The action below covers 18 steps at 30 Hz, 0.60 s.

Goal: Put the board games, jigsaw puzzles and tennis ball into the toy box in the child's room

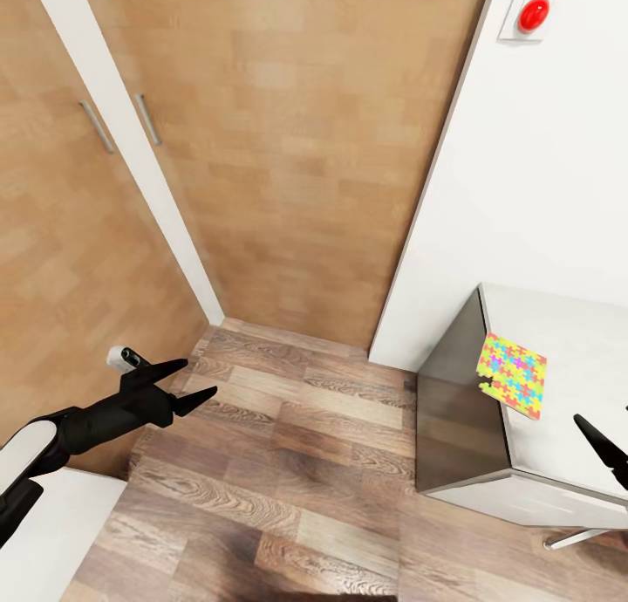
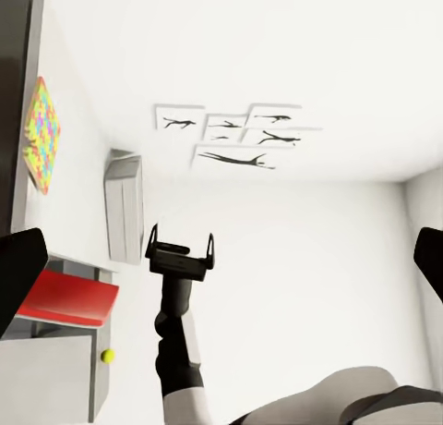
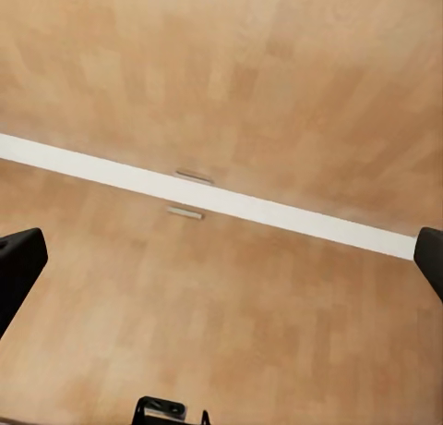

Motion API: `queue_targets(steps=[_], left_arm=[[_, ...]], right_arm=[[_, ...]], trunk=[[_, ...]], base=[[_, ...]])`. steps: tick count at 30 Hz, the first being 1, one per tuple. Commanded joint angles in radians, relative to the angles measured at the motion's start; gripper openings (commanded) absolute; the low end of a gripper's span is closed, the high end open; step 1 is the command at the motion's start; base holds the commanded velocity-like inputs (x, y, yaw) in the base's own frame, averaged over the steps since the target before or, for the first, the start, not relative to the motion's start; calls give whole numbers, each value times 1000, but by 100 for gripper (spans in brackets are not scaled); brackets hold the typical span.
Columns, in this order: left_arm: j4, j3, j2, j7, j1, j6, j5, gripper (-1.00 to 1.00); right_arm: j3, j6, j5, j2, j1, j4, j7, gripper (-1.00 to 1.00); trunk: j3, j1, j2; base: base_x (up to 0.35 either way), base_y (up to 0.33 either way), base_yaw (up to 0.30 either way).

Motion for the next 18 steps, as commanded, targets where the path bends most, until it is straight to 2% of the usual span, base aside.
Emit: queue_targets(steps=[1,11,14,18], left_arm=[[0,-3,1,-8,-1,1,-3,100],[-3,-7,1,-8,-5,1,-3,100],[-4,-10,0,-4,-8,1,-3,100],[-4,-13,-11,-1,-11,1,-4,100]], right_arm=[[-2,4,5,0,-1,0,5,100],[-18,4,6,1,-1,-1,-1,100],[-23,4,7,-5,-1,-1,-5,100],[-24,4,7,-11,-1,-1,-9,100]], trunk=[[-1,1,-2],[-1,1,-2],[-1,1,-2],[-1,1,-2]], base=[[0,0,0],[0,0,0],[0,0,0],[0,0,0]])
